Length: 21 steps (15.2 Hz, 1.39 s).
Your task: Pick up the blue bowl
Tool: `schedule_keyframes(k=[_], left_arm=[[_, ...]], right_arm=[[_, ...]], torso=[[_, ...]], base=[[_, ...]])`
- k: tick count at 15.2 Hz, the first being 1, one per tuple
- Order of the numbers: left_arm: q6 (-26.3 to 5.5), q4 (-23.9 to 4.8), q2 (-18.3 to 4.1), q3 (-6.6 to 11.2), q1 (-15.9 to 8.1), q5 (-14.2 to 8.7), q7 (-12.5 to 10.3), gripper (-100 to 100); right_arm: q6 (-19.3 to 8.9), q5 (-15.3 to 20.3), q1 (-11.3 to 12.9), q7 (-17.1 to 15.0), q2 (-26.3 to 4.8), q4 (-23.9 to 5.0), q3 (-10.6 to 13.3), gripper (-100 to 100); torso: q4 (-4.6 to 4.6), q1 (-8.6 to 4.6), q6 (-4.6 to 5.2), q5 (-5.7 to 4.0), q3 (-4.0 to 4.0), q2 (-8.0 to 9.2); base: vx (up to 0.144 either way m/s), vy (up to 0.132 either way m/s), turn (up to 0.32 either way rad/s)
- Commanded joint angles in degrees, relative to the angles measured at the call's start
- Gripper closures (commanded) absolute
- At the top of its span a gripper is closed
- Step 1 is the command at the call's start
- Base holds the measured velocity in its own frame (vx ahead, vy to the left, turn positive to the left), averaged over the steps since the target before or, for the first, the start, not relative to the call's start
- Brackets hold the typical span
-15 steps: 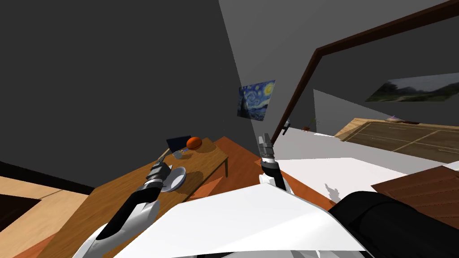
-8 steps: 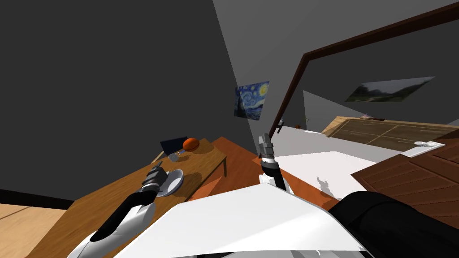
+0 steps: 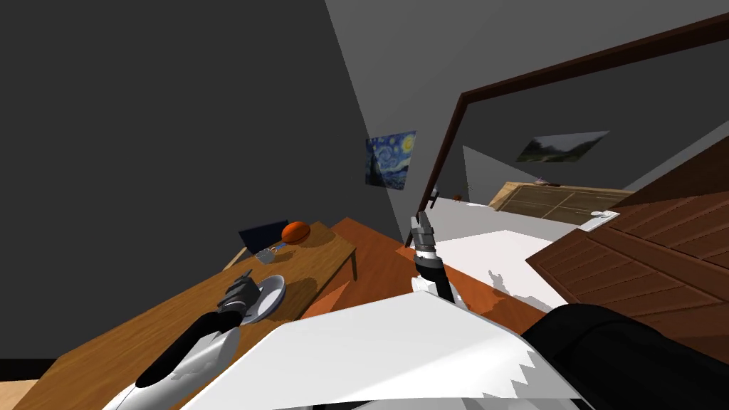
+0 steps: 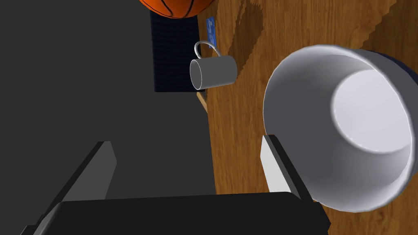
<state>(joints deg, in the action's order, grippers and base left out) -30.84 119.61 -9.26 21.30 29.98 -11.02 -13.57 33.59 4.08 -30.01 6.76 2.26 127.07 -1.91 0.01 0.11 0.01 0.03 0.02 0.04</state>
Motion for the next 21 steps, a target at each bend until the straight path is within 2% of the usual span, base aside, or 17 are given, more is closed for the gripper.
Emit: schedule_keyframes(k=[1,2,4,5,7,8,10,11,13,14,16,17,19,20,21], left_arm=[[-2.2,-0.4,-0.1,0.51,-0.3,-0.3,-0.2,-100],[-3.9,-1.2,0.1,1.61,-0.3,-0.9,-0.6,-100],[-5.4,-1.2,0.1,1.61,-0.3,-0.9,-0.6,-100],[-7.0,-1.9,0.3,2.70,-0.3,-1.5,-1.0,-100],[-8.6,-1.9,0.3,2.70,-0.3,-1.5,-1.0,-100],[-10.4,-2.7,0.5,3.76,-0.3,-2.1,-1.3,-100],[-11.7,-2.7,0.5,3.76,-0.3,-2.1,-1.3,-100],[-13.5,-3.4,0.7,4.80,-0.3,-2.6,-1.7,-100],[-14.7,-3.4,0.7,4.80,-0.3,-2.6,-1.7,-100],[-16.6,-4.2,0.9,5.81,-0.3,-3.2,-2.0,-100],[-17.7,-4.2,0.9,5.81,-0.3,-3.2,-2.0,-100],[-19.6,-4.8,1.1,6.79,-0.3,-3.7,-2.3,-100],[-20.5,-4.8,1.1,6.79,-0.3,-3.7,-2.3,-100],[-22.5,-5.5,1.4,7.73,-0.3,-4.2,-2.6,-100],[-23.2,-5.5,1.4,7.73,-0.3,-4.2,-2.6,-100]], right_arm=[[0.0,0.0,0.0,0.0,0.0,0.0,0.0,0],[0.0,0.0,0.0,0.0,0.0,0.0,0.0,0],[0.0,0.0,0.0,0.0,0.0,0.0,0.0,0],[0.0,0.0,0.0,0.0,0.0,0.0,0.0,0],[0.0,0.0,0.0,0.0,0.0,0.0,0.0,0],[0.0,0.0,0.0,0.0,0.0,0.0,0.0,0],[0.0,0.0,0.0,0.0,0.0,0.0,0.0,0],[0.0,0.0,0.0,0.0,0.0,0.0,0.0,0],[0.0,0.0,0.0,0.0,0.0,0.0,0.0,0],[0.0,0.0,0.0,0.0,0.0,0.0,0.0,0],[0.0,0.0,0.0,0.0,0.0,0.0,0.0,0],[0.0,0.0,0.0,0.0,0.0,0.0,0.0,0],[0.0,0.0,0.0,0.0,0.0,0.0,0.0,0],[0.0,0.0,0.0,0.0,0.0,0.0,0.0,0],[0.0,0.0,0.0,0.0,0.0,0.0,0.0,0]], torso=[[0.00,0.00,0.00,0.00,0.00,0.00],[0.00,0.00,-0.02,0.00,-0.01,-0.01],[0.00,0.03,-0.01,0.01,0.00,0.00],[0.00,0.02,-0.03,0.00,-0.01,-0.01],[0.00,0.02,-0.01,0.00,0.00,0.00],[0.00,0.01,-0.02,0.00,-0.01,-0.01],[0.00,0.00,0.00,0.00,0.00,-0.01],[0.00,0.01,-0.03,0.00,-0.01,-0.02],[0.00,0.02,-0.01,0.00,-0.01,-0.01],[0.00,0.02,-0.03,0.00,-0.01,-0.02],[0.00,0.03,-0.01,0.01,-0.01,-0.02],[-0.01,0.02,-0.03,0.00,-0.02,-0.04],[-0.01,0.02,-0.01,0.01,-0.02,-0.04],[-0.01,0.01,-0.03,0.00,-0.03,-0.05],[-0.01,0.02,0.00,0.00,-0.03,-0.05]], base=[[-0.016,0.019,-0.065],[-0.020,0.020,-0.170],[-0.021,0.024,-0.111],[-0.019,0.018,-0.152],[-0.019,0.020,-0.128],[-0.023,0.015,-0.159],[-0.021,0.019,-0.126],[-0.018,0.020,-0.141],[-0.018,0.023,-0.119],[-0.019,0.024,-0.137],[-0.016,0.021,-0.111],[-0.014,0.017,-0.182],[-0.014,0.021,-0.110],[-0.016,0.021,-0.133],[-0.020,0.022,-0.143]])
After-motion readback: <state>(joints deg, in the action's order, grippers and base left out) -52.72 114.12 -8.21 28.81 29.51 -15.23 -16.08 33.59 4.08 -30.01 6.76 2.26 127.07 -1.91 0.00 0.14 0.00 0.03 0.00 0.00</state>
